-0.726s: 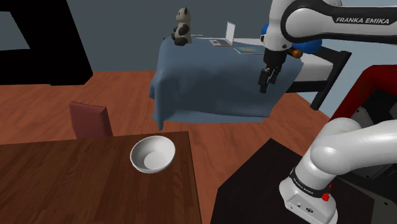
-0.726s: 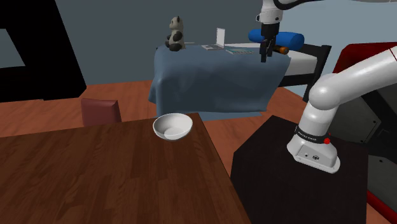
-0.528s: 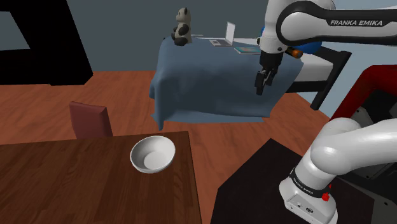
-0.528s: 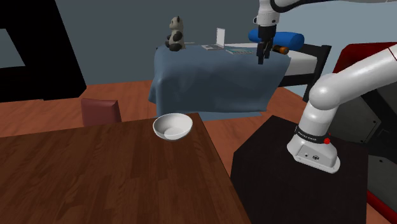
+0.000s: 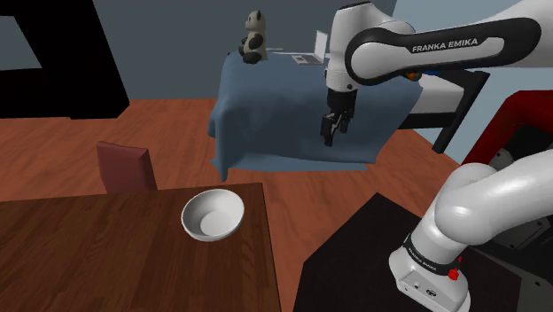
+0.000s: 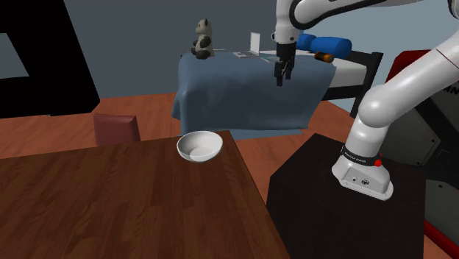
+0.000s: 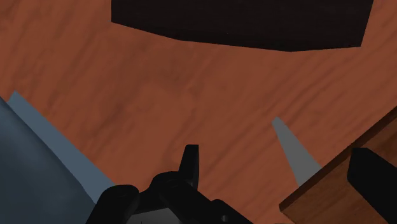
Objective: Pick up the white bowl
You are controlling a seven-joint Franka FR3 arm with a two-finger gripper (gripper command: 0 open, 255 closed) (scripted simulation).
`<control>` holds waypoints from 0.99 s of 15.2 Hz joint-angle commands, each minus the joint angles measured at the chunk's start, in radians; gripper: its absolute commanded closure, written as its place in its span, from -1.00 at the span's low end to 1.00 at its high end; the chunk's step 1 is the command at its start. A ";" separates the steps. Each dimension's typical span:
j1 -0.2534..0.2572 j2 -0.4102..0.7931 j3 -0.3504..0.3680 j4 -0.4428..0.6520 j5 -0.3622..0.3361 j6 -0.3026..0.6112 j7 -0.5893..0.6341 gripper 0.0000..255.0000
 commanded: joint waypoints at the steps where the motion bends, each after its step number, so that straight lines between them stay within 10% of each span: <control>1: 0.013 0.050 0.028 -0.006 0.020 0.057 0.033 -1.00; 15: 0.070 0.515 0.188 0.203 0.029 0.318 0.247 -1.00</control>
